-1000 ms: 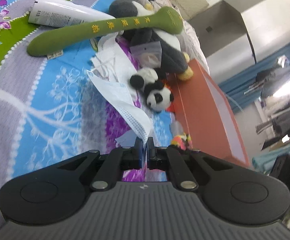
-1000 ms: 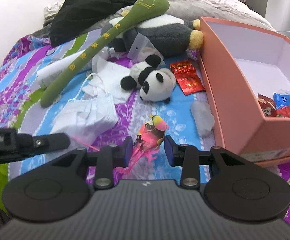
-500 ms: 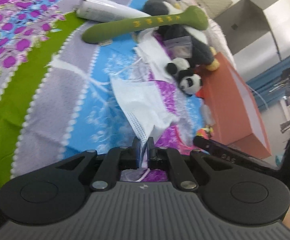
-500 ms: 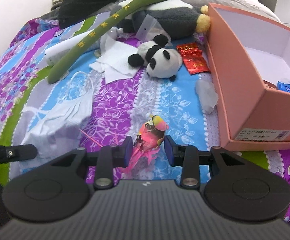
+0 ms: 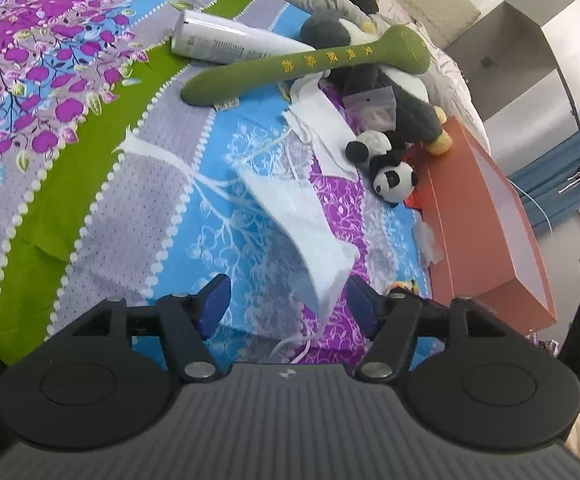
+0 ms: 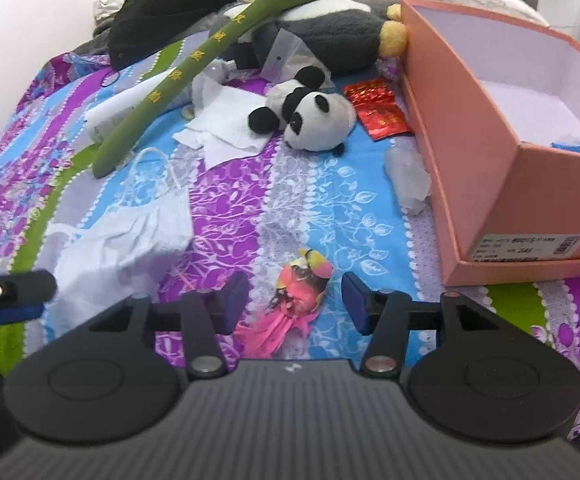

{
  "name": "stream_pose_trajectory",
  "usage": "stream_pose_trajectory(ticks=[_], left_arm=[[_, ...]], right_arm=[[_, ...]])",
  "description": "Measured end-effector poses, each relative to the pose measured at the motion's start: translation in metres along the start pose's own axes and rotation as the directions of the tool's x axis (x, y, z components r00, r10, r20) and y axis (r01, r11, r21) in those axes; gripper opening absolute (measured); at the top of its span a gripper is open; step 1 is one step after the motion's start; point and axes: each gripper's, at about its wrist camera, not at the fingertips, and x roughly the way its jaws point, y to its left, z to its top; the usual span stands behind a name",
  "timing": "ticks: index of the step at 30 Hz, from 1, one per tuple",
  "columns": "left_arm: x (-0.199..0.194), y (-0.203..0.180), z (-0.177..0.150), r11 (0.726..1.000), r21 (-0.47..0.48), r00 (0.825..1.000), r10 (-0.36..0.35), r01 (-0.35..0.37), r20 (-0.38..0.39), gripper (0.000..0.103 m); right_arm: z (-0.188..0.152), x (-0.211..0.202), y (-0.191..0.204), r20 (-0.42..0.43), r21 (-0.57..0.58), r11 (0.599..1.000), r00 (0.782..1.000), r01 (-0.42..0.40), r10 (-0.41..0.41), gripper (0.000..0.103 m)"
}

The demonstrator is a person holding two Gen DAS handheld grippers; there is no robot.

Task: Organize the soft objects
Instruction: 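Lift the white mask with the left gripper while the right gripper lifts the pink toy, then carry the mask and pink toy over the orange box with both grippers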

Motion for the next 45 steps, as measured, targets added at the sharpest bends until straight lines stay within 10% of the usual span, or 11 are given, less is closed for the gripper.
stream_pose_trajectory(ticks=[19, 45], left_arm=[[0.051, -0.063, 0.011, 0.958, 0.275, 0.997, 0.077, -0.082, 0.029, 0.073], [0.090, -0.074, 0.006, 0.939, 0.335, 0.996, 0.087, -0.085, 0.009, 0.010]], right_arm=[[-0.003, 0.000, -0.002, 0.022, -0.039, 0.999, 1.000, -0.018, 0.018, 0.032], [-0.005, 0.005, -0.010, -0.013, -0.055, 0.998, 0.999, -0.035, 0.034, 0.032]])
